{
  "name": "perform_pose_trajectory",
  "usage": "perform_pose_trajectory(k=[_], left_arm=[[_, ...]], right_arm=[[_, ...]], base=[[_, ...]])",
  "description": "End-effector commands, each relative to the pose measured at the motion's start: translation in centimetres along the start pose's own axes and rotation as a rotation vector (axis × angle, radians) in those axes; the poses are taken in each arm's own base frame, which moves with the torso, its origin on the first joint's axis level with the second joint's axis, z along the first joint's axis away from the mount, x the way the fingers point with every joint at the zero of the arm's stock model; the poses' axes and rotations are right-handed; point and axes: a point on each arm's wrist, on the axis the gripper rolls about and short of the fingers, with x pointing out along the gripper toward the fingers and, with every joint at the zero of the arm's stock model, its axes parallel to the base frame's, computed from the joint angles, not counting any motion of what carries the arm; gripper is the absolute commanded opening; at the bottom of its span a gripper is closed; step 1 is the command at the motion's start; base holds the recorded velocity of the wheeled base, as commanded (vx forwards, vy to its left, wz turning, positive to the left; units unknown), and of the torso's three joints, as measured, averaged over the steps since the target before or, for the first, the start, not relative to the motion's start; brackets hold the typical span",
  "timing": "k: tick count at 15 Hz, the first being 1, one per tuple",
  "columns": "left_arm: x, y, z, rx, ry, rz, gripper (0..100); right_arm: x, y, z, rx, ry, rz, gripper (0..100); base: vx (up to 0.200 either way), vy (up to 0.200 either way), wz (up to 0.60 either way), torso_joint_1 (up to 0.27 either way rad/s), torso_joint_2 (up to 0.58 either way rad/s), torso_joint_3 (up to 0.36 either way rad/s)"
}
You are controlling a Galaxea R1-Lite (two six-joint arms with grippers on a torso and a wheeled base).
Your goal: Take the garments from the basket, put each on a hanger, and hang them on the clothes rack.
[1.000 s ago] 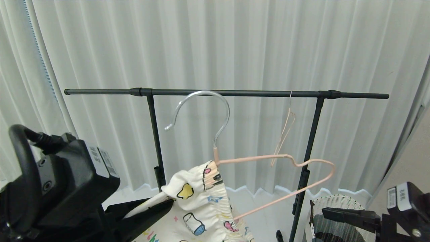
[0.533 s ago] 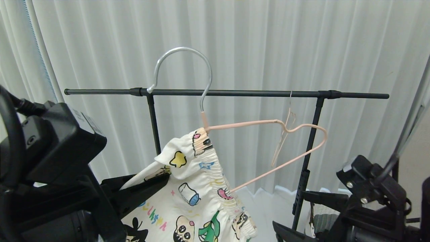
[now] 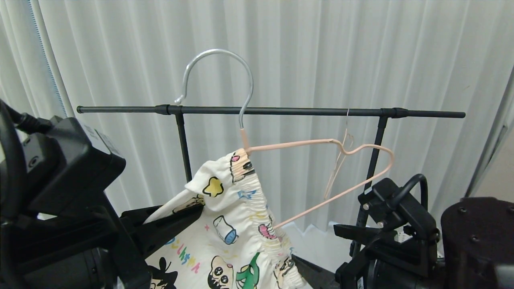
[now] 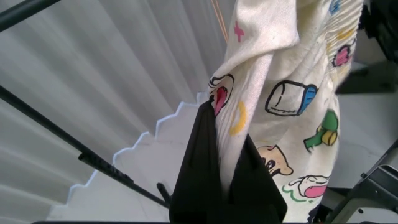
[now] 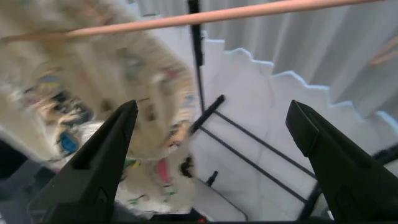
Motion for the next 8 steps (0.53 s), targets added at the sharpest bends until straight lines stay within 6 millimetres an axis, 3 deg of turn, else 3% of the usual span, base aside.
perform_pose_trajectory(k=[1, 8], left_arm=[[0.0, 0.0, 0.0, -0.001, -0.003, 0.001, 0], [-0.2, 0.1, 1.1, -0.008, -0.084, 0.008, 0]], right_arm=[[-0.4, 1.6, -0.5, -0.006, 0.009, 0.068, 100], [0.7, 2.9, -1.4, -0.041, 0.05, 0.086, 100]], base=[[0.0, 0.0, 0.0, 0.0, 0.0, 0.0], [0.0, 0.0, 0.0, 0.0, 0.0, 0.0]])
